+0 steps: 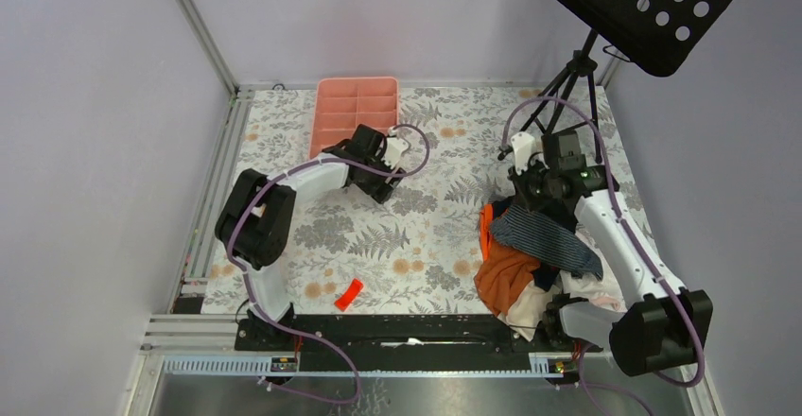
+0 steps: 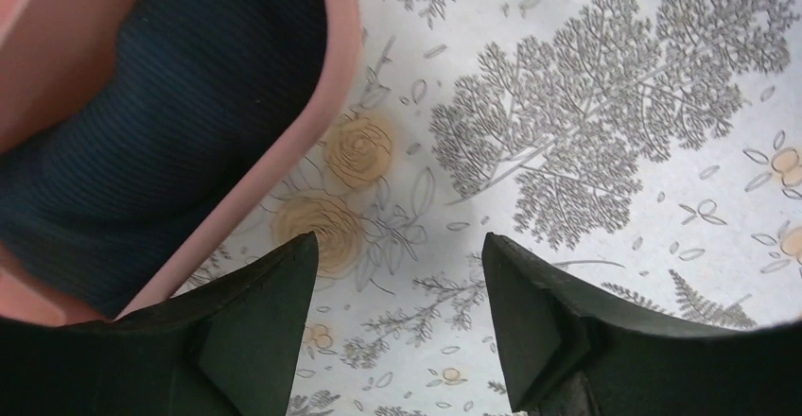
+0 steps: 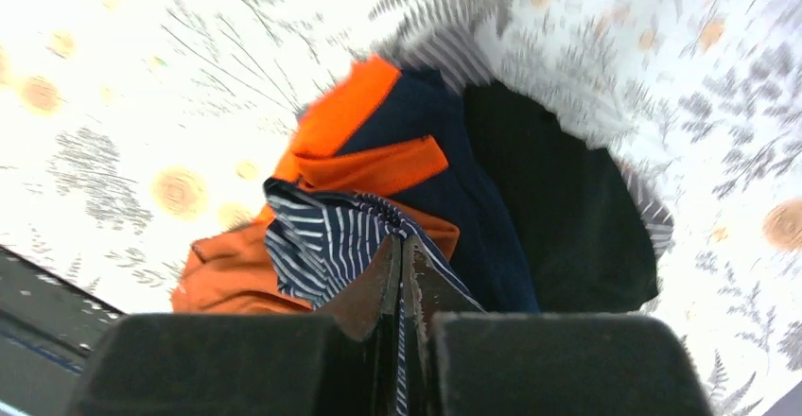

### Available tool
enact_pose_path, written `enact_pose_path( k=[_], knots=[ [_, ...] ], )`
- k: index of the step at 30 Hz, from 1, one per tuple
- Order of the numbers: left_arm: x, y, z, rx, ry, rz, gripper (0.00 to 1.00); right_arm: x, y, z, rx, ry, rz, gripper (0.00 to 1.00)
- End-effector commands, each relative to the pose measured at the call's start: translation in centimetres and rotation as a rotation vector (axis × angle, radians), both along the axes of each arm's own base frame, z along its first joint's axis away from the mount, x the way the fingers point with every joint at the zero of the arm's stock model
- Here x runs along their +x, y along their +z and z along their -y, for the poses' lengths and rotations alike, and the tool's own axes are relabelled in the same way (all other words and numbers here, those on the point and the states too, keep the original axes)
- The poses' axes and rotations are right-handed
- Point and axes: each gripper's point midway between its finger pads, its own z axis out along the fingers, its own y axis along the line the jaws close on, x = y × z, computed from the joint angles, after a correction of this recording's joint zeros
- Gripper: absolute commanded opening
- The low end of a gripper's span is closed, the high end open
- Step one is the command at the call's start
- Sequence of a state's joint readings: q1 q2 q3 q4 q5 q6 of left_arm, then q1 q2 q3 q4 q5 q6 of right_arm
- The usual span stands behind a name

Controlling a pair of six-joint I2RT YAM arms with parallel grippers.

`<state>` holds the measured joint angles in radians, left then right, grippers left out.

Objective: Roll the underwear
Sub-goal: Pick up the underwear from the center of the board, then place the underwear at the center of the board.

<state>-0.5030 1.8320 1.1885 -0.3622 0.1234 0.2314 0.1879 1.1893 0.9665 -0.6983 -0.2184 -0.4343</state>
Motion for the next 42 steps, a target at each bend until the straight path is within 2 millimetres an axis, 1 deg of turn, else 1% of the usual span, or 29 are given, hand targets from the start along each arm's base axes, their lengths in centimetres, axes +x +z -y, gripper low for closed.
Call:
enact_pose_path(
  k=[1,3,5,7,8,9,10,13,14,15,17,19,21,23,25,26,27,28,30,31,33,35,36,37,38,39,40,41,42],
  knots=[
    [4.6,3.2,0.6,-0.012,0.014,0.159,0.71,-0.2,7.2,-3.8,0.161,0.106,0.117,0.0],
    [5.0,3.6,0.7,-0.014,0.004,0.165,0.71,-1.4,9.1,-5.8,0.203,0.182,0.128,0.0],
    [4.5,4.8,1.5,-0.06,-0.033,0.149,0.71,-2.9,10.3,-7.9,0.238,0.263,0.123,0.0],
    [3.3,6.6,2.2,-0.13,-0.069,0.133,0.71,-4.3,11.5,-9.9,0.278,0.335,0.11,0.0],
    [2.6,7.7,2.4,-0.162,-0.077,0.131,0.71,-4.6,12.2,-10.8,0.308,0.36,0.101,0.0],
    [2.1,9.1,2.5,-0.195,-0.08,0.14,0.71,-4.9,12.5,-11.5,0.332,0.372,0.08,0.0],
    [1.4,10.3,2.4,-0.221,-0.076,0.148,0.72,-4.8,13.4,-12.3,0.359,0.385,0.081,0.0],
    [0.0,14.2,1.8,-0.276,-0.06,0.198,0.74,-4.8,15.1,-14.7,0.418,0.441,0.074,0.0],
    [-0.3,15.4,1.4,-0.283,-0.056,0.219,0.76,-4.7,15.7,-15.7,0.437,0.462,0.077,0.0],
    [-0.6,16.5,1.0,-0.283,-0.044,0.247,0.82,-4.8,16.2,-16.7,0.457,0.483,0.074,0.0],
    [-0.4,18.0,-0.4,-0.283,0.058,0.288,0.97,-4.4,16.9,-18.3,0.503,0.495,0.053,0.0],
    [-0.7,19.1,-1.1,-0.3,0.107,0.3,0.99,-3.9,17.0,-19.6,0.552,0.498,0.015,0.0],
    [-0.9,19.9,-1.6,-0.307,0.148,0.305,0.99,-3.2,16.7,-20.4,0.568,0.494,0.001,0.0],
    [-1.1,20.4,-1.8,-0.315,0.157,0.318,0.99,-2.0,15.7,-20.1,0.531,0.46,0.036,0.0],
    [-1.2,20.4,-2.0,-0.302,0.143,0.331,0.99,-0.8,14.2,-18.7,0.467,0.388,0.083,0.0],
    [-1.3,20.2,-2.1,-0.291,0.132,0.332,0.99,-0.3,13.5,-17.6,0.455,0.348,0.095,0.0],
    [-1.4,20.0,-2.2,-0.277,0.119,0.332,0.99,0.4,12.8,-16.3,0.452,0.301,0.103,0.0],
    [-1.5,19.7,-2.1,-0.272,0.111,0.325,0.99,0.6,12.0,-15.3,0.445,0.268,0.103,0.0],
    [-1.7,19.1,-2.0,-0.265,0.086,0.314,0.99,0.9,9.8,-12.8,0.401,0.186,0.098,0.0],
    [-1.9,18.7,-1.9,-0.266,0.076,0.303,0.99,1.2,8.5,-11.3,0.372,0.126,0.096,0.0],
    [-2.1,18.1,-1.8,-0.267,0.073,0.285,0.99,1.6,6.7,-8.1,0.335,0.016,0.091,0.0],
    [-2.3,17.4,-1.7,-0.264,0.072,0.261,0.99,1.8,5.5,-5.2,0.284,-0.055,0.108,0.02],
    [-2.4,17.0,-1.6,-0.26,0.072,0.249,0.99,1.7,5.0,-4.0,0.249,-0.078,0.121,0.19],
    [-2.5,16.6,-1.6,-0.259,0.073,0.235,0.99,1.5,4.7,-2.9,0.213,-0.105,0.134,0.34],
    [-2.6,16.3,-1.5,-0.26,0.075,0.22,0.99,1.2,4.5,-2.0,0.188,-0.13,0.147,0.46],
    [-2.8,15.9,-1.4,-0.264,0.079,0.205,0.99,1.0,4.6,-1.3,0.175,-0.151,0.163,0.6],
    [-2.9,15.7,-1.3,-0.271,0.077,0.193,0.99,0.7,5.0,-1.2,0.178,-0.152,0.183,0.68],
    [-3.1,15.5,-1.1,-0.282,0.078,0.182,0.99,0.4,5.4,-1.6,0.193,-0.118,0.192,0.7],
    [-3.2,15.3,-0.9,-0.294,0.08,0.171,0.99,0.0,6.3,-2.4,0.228,-0.057,0.206,0.71]
  ],
)
